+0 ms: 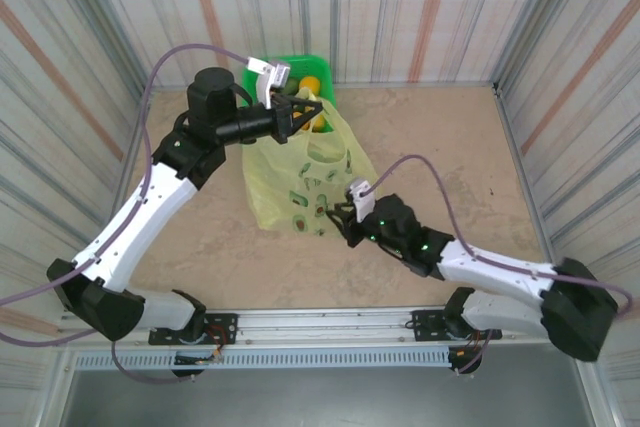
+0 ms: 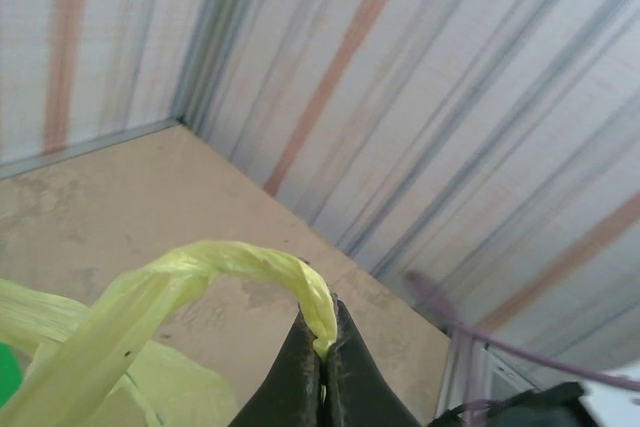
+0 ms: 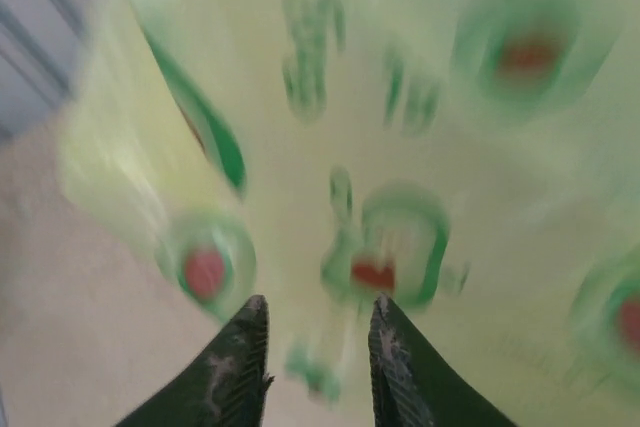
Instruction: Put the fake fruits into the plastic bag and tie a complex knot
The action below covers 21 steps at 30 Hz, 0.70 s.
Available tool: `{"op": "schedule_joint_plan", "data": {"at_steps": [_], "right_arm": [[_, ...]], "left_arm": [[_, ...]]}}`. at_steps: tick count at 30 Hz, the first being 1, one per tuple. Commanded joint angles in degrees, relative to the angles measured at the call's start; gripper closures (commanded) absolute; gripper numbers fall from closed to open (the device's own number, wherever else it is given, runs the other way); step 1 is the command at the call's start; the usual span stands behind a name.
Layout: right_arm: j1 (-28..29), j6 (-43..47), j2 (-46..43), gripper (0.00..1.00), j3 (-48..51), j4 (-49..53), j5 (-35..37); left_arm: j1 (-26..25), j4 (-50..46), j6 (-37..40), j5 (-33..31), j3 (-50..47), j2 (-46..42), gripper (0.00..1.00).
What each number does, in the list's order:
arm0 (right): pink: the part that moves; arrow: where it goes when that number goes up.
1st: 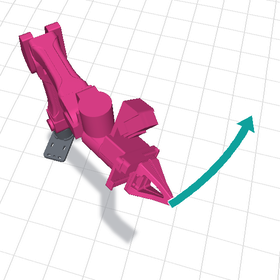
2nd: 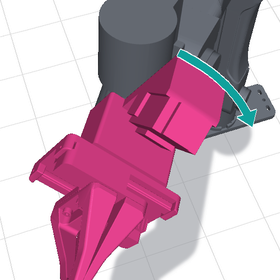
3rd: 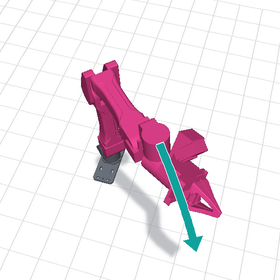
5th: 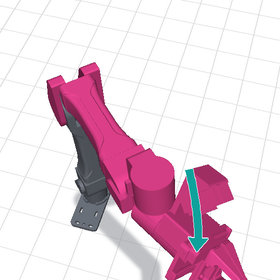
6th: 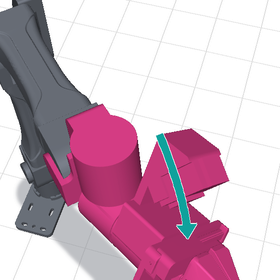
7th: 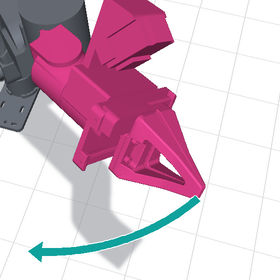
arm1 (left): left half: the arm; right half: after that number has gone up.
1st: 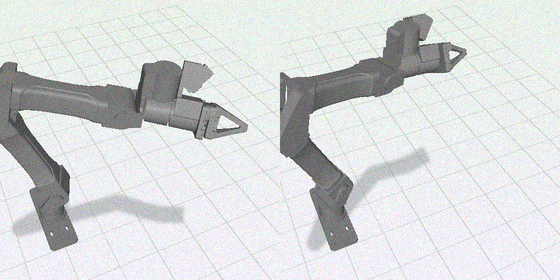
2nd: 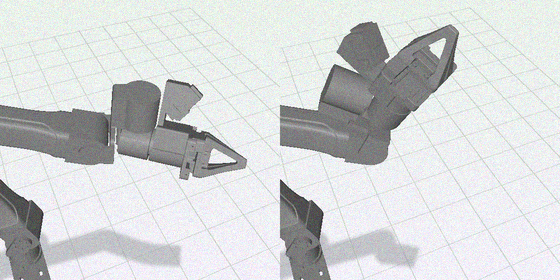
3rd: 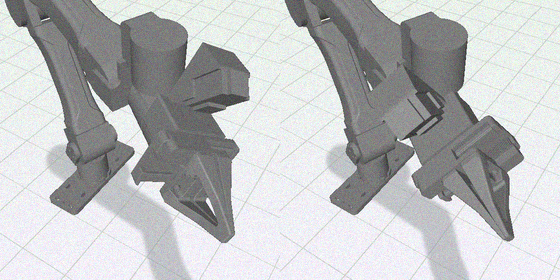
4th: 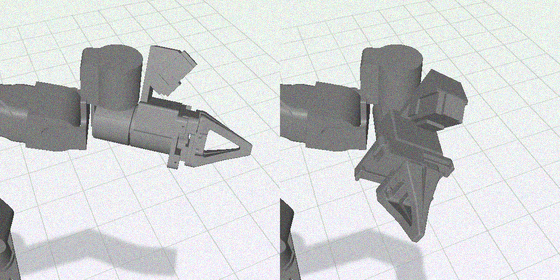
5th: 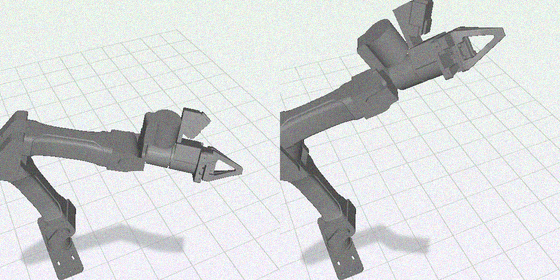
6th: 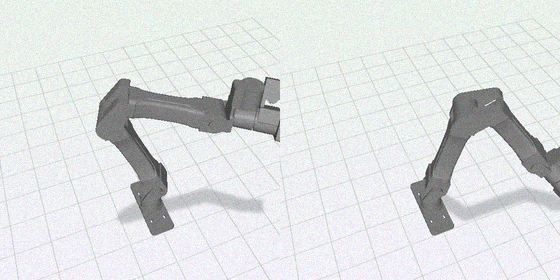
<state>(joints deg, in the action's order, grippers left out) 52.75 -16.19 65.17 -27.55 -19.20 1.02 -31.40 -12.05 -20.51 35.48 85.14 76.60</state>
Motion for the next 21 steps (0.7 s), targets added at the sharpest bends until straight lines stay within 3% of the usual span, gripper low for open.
{"op": "schedule_joint_plan", "data": {"at_steps": [1, 4, 7, 11, 13, 17, 21], "right_arm": [[0.69, -5.02, 8.6, 0.61, -0.94, -12.99, 3.3], [0.8, -8.73, 18.21, 0.6, -4.87, -19.09, 5.83], [0.6, -10.72, 25.06, 0.54, -8.5, -24.09, 11.77], [0.12, -10.82, 28.99, 0.42, -10.68, -30.23, 20.04], [-0.4, -10.83, 29.58, 0.39, -10.89, -31.08, 20.19], [0.68, -6.92, 27.37, 0.36, -9.17, -25.63, 15.19], [3.69, -4.56, 20.64, 0.34, -3.47, -18.28, 13.18]], "left_arm": [[-1.67, 1.4, 3.09, 9.13, 3.99, 0.21, 1.0], [-4.1, 2.79, 3.11, 15.47, 6.18, 0.83, 1.0], [-8.37, 0.97, 5.9, 16.84, 7.32, -0.38, 1.0], [-16.53, -5.31, 16.65, 11.73, 2.71, -6.48, 1.0], [-18.83, -6.84, 18.57, 6.41, -2.46, -11.07, 0.97], [-18.06, -7.44, 16.85, -3.43, -15.87, -19.08, 1.0], [-13.62, -8.77, 10.19, -1.85, -27.42, -21.52, 1.0]]}}
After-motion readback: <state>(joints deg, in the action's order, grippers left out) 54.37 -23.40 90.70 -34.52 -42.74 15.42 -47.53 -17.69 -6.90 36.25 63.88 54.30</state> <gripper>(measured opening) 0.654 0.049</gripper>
